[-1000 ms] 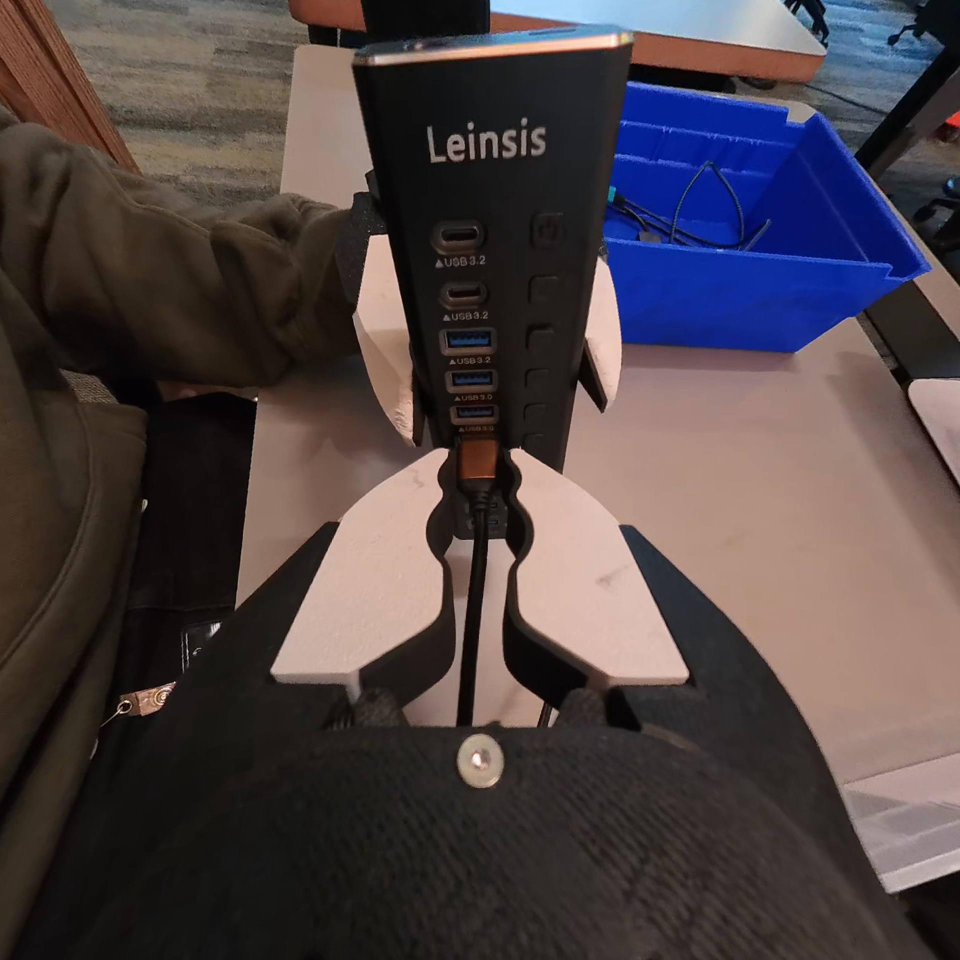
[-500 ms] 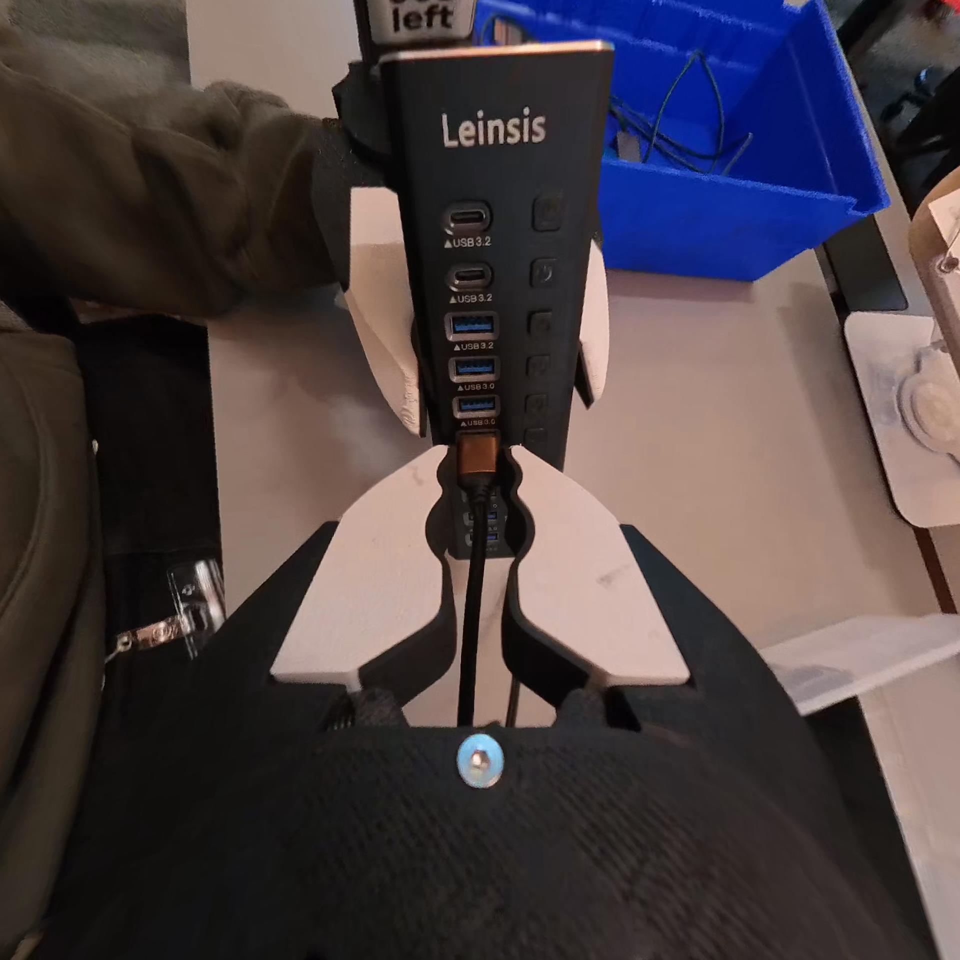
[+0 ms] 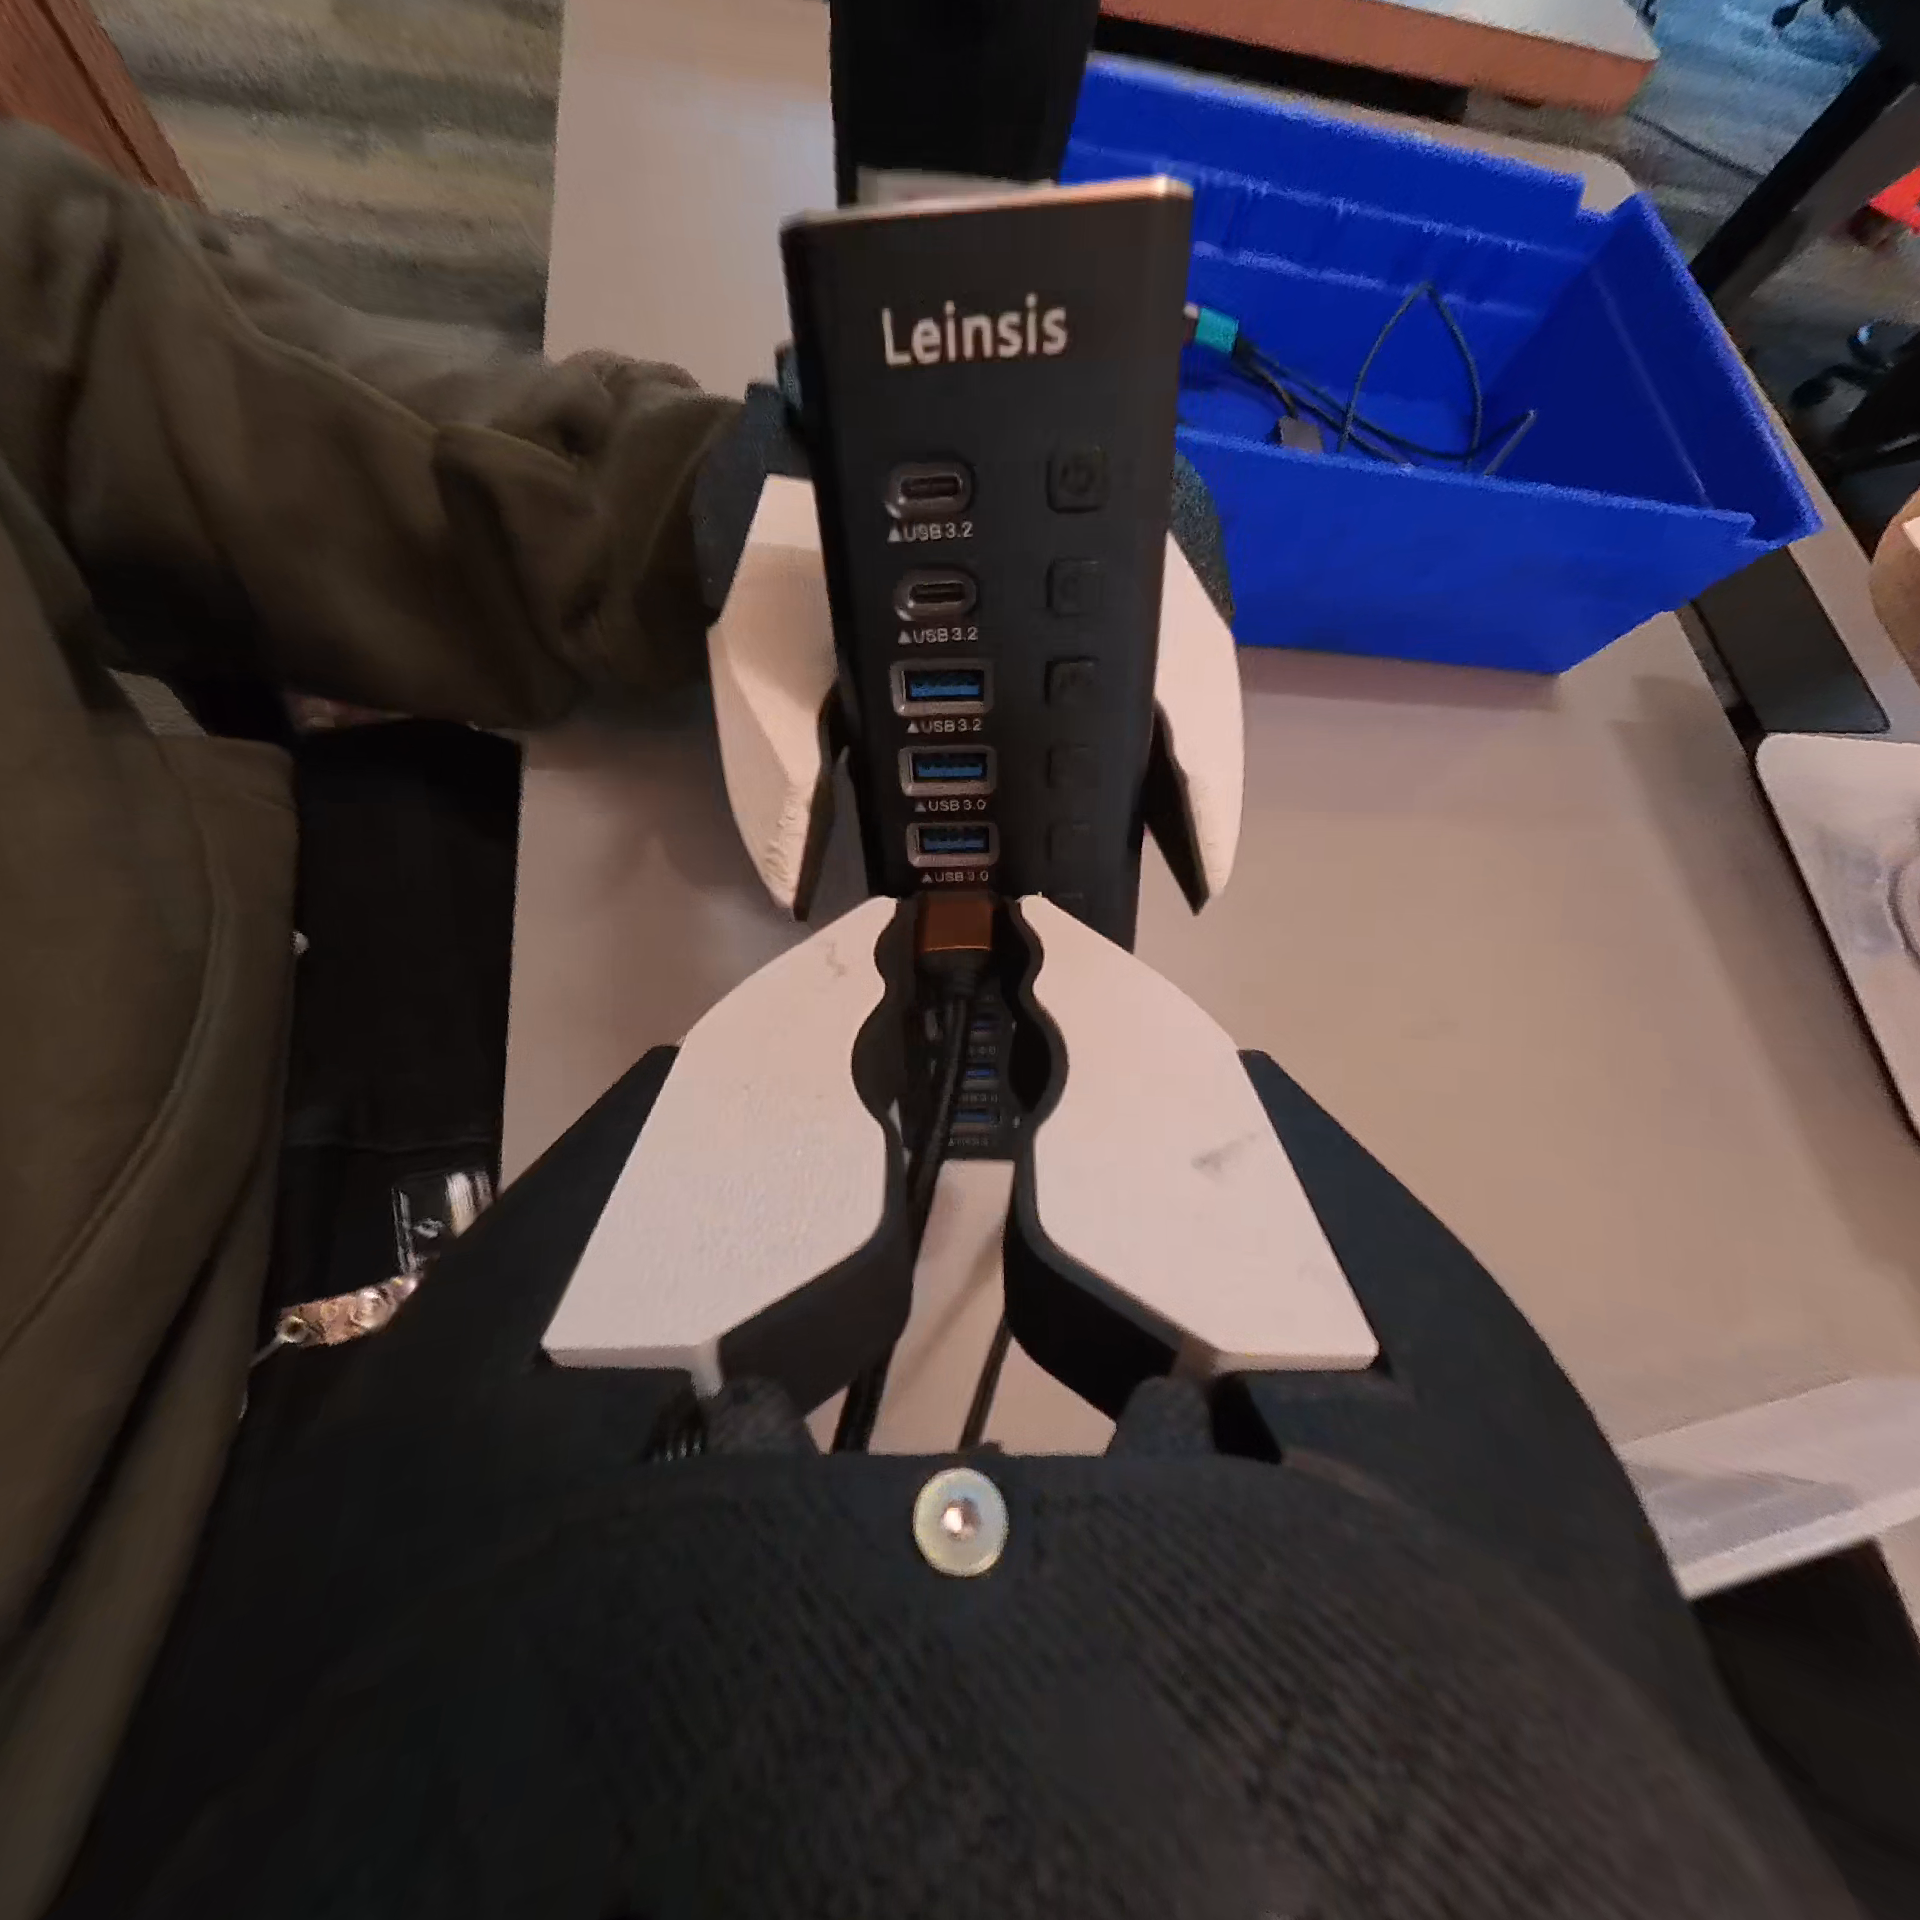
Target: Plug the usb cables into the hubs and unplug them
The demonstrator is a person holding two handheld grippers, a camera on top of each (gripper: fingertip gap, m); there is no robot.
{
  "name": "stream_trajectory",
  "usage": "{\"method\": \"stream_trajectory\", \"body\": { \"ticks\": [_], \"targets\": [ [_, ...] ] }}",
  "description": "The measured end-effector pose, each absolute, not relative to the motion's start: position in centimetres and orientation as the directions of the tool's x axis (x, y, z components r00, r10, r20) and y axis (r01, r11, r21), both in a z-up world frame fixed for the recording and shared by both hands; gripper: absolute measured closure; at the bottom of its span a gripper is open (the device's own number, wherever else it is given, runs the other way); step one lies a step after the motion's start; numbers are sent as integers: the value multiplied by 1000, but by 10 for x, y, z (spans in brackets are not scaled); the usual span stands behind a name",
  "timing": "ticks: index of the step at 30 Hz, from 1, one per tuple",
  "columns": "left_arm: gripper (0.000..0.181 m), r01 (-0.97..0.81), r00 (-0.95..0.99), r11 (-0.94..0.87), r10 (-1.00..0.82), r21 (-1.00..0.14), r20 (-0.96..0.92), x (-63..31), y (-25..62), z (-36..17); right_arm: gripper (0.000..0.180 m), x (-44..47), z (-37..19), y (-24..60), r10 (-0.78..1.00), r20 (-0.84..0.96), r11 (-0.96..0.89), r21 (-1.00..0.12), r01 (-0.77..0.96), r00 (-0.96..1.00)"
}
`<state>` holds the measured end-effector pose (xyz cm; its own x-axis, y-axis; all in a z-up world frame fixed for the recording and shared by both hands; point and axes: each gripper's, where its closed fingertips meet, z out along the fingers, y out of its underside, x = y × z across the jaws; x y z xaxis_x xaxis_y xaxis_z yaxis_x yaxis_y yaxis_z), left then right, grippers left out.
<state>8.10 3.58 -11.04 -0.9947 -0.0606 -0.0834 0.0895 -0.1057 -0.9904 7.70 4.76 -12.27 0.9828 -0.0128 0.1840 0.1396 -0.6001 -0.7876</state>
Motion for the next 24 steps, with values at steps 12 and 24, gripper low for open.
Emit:
{"method": "stream_trajectory", "body": {
  "ticks": [12, 24],
  "targets": [
    [114, 79, -996, -107, -45, -991, -75, 82, 34, -122, 163, 77, -129, 46, -12, 130, -597, -796, 97, 991],
    [110, 145, -981, -39, -135, -989, -138, 91, 27, -127, 163, 82, -124, 53, -3, 132, -577, -810, 106, 991]
  ]
}}
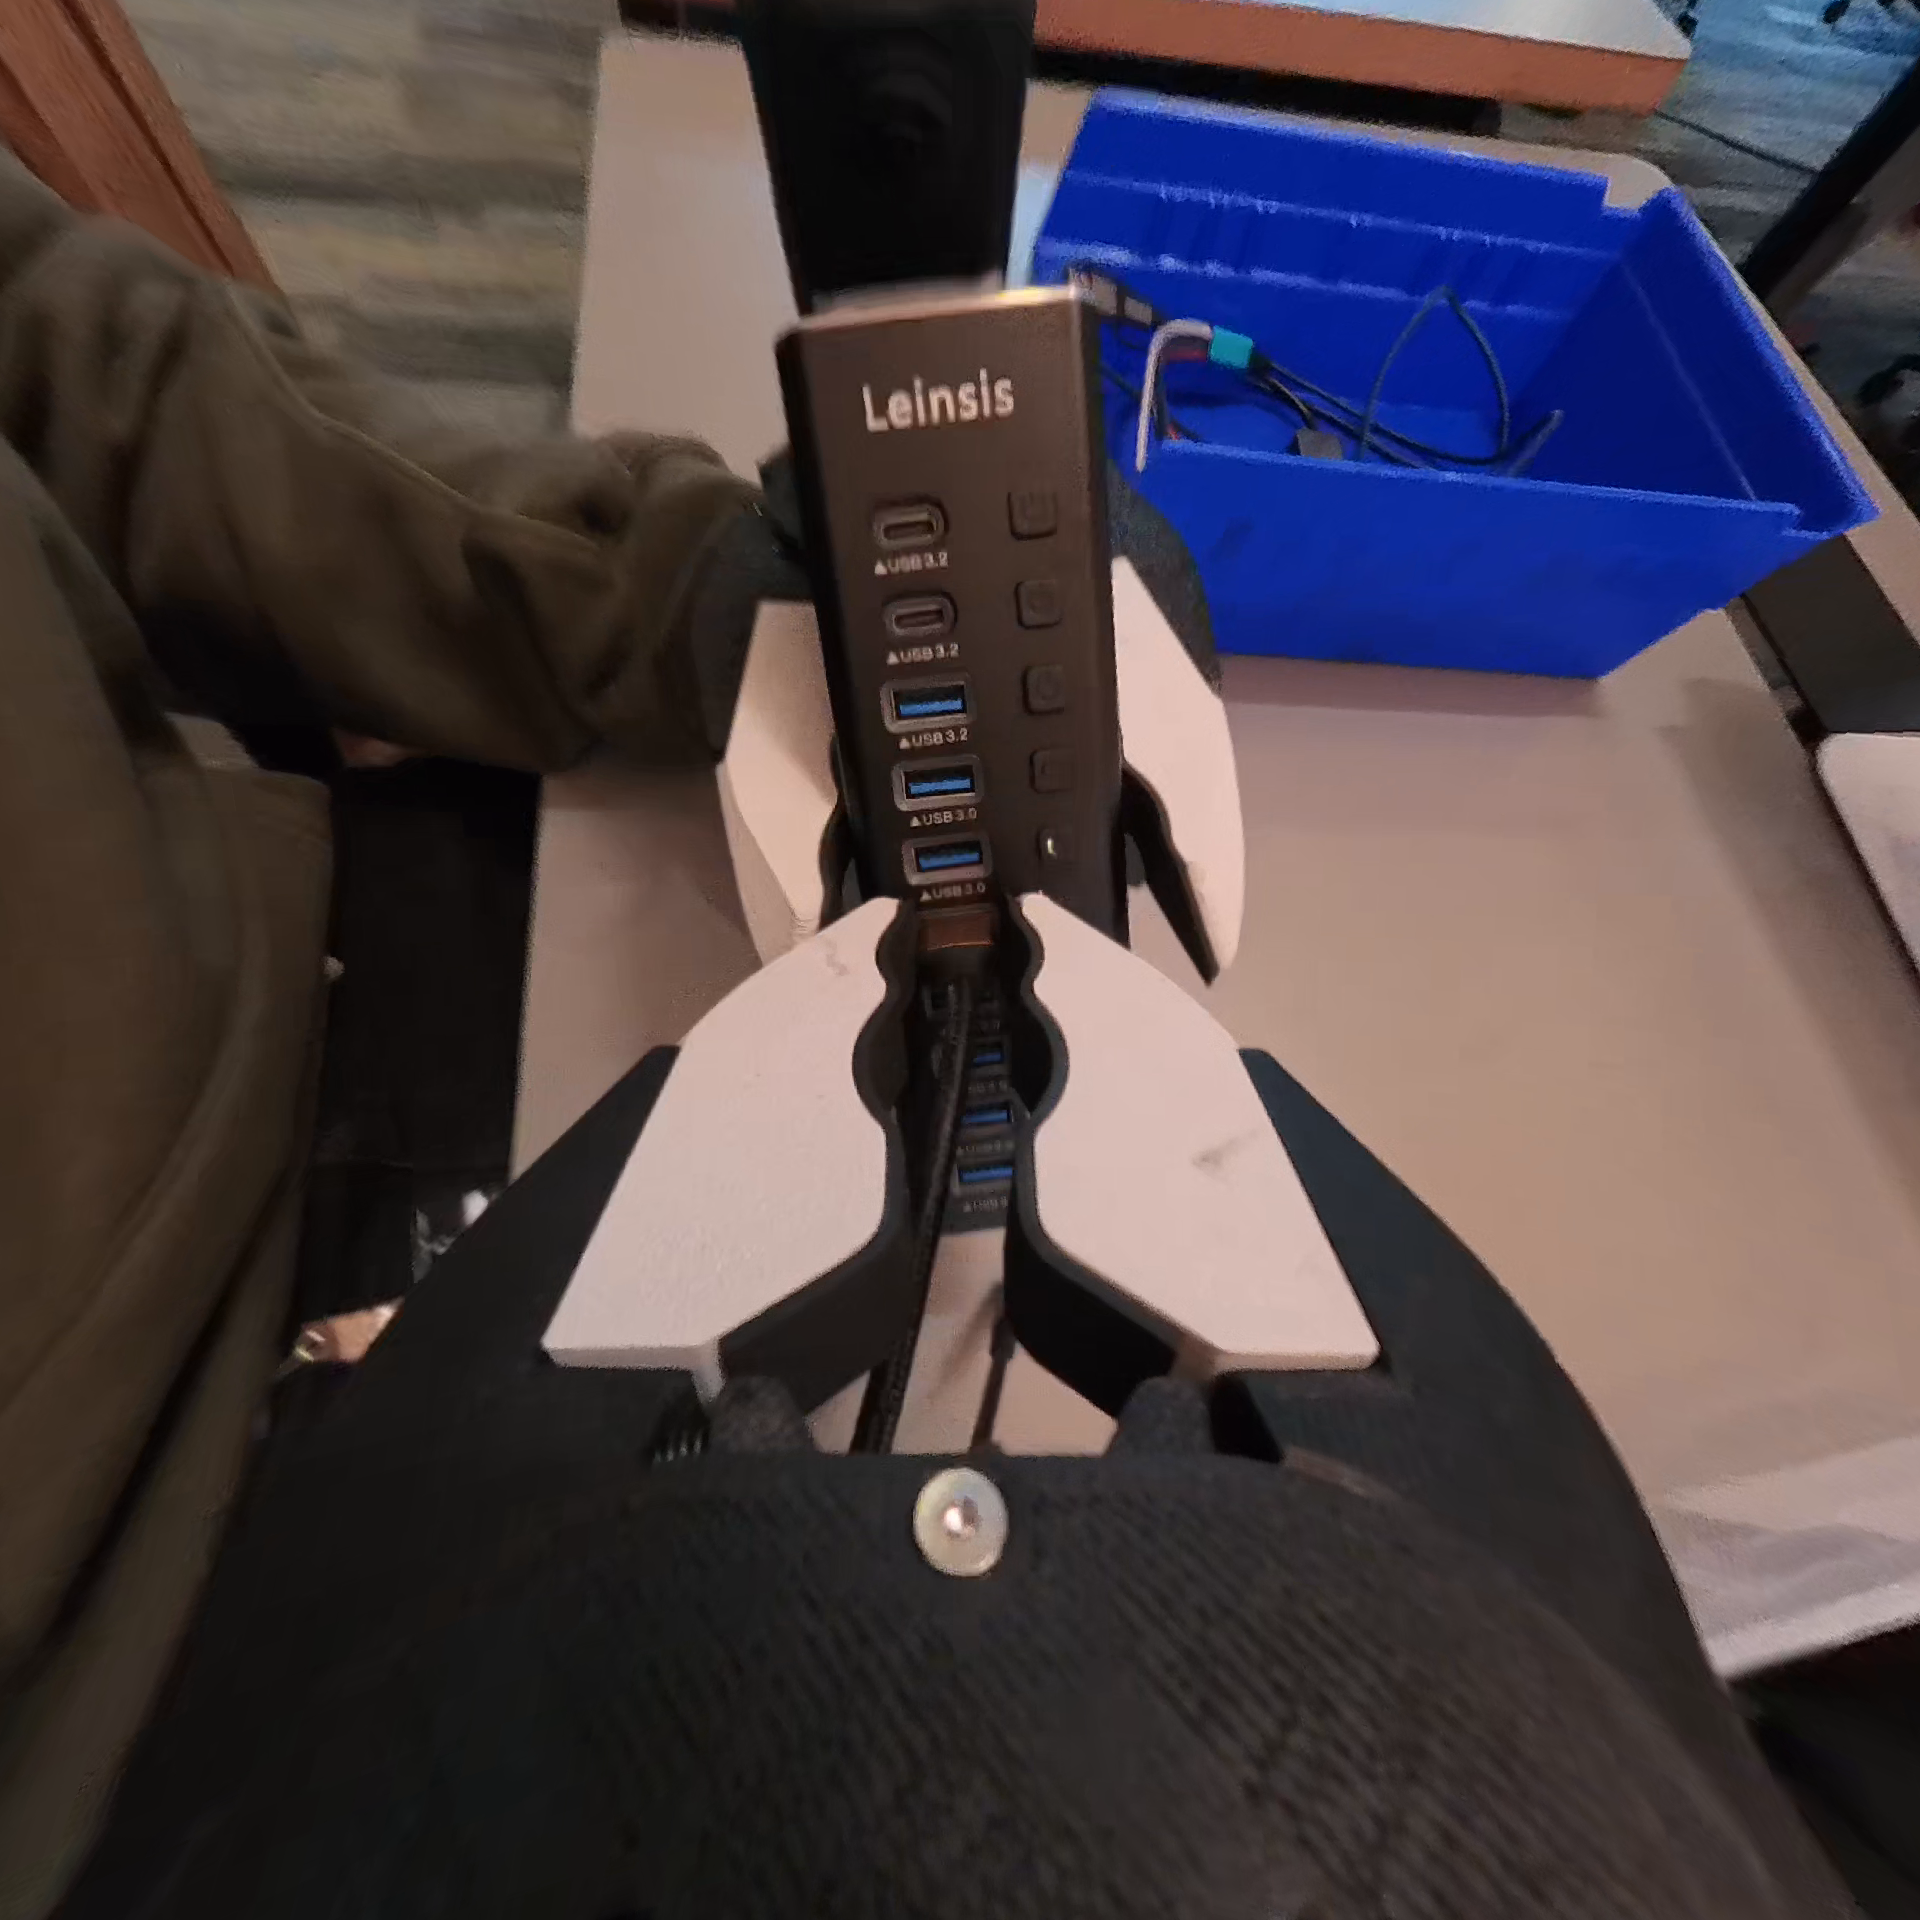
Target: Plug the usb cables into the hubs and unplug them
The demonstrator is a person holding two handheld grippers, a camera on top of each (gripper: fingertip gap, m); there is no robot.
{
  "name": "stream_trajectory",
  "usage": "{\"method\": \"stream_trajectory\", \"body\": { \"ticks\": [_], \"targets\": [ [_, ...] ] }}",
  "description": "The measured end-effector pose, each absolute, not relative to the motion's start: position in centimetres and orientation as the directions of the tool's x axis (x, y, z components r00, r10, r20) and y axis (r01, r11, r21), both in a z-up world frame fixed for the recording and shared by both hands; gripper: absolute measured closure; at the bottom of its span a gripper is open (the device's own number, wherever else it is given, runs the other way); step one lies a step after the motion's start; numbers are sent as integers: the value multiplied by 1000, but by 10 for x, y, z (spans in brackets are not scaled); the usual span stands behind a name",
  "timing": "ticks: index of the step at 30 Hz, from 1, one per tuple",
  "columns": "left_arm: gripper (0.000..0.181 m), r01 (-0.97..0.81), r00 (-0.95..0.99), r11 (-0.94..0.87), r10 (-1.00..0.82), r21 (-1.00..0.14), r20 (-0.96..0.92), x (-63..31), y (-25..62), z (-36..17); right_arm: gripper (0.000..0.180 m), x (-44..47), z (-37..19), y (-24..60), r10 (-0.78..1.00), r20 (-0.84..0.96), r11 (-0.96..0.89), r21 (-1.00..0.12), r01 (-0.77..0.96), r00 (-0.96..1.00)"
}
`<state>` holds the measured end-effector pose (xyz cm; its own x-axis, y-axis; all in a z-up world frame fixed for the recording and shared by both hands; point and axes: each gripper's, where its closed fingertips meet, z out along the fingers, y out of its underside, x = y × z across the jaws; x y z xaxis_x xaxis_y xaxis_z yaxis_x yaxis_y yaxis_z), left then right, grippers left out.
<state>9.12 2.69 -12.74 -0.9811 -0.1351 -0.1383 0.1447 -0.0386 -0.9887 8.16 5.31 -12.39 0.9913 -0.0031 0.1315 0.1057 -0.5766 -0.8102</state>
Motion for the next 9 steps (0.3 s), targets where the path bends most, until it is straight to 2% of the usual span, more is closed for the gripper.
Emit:
{"method": "stream_trajectory", "body": {
  "ticks": [3, 9],
  "targets": [
    [111, 141, -974, 84, -167, -987, -153, 99, 27, -140, 163, 88, -136, 51, 4, 211, -675, -720, 159, 977],
    [112, 141, -969, 189, -174, -972, -174, 101, 29, -144, 164, 89, -139, 48, -3, 171, -704, -700, 119, 985]
  ]
}}
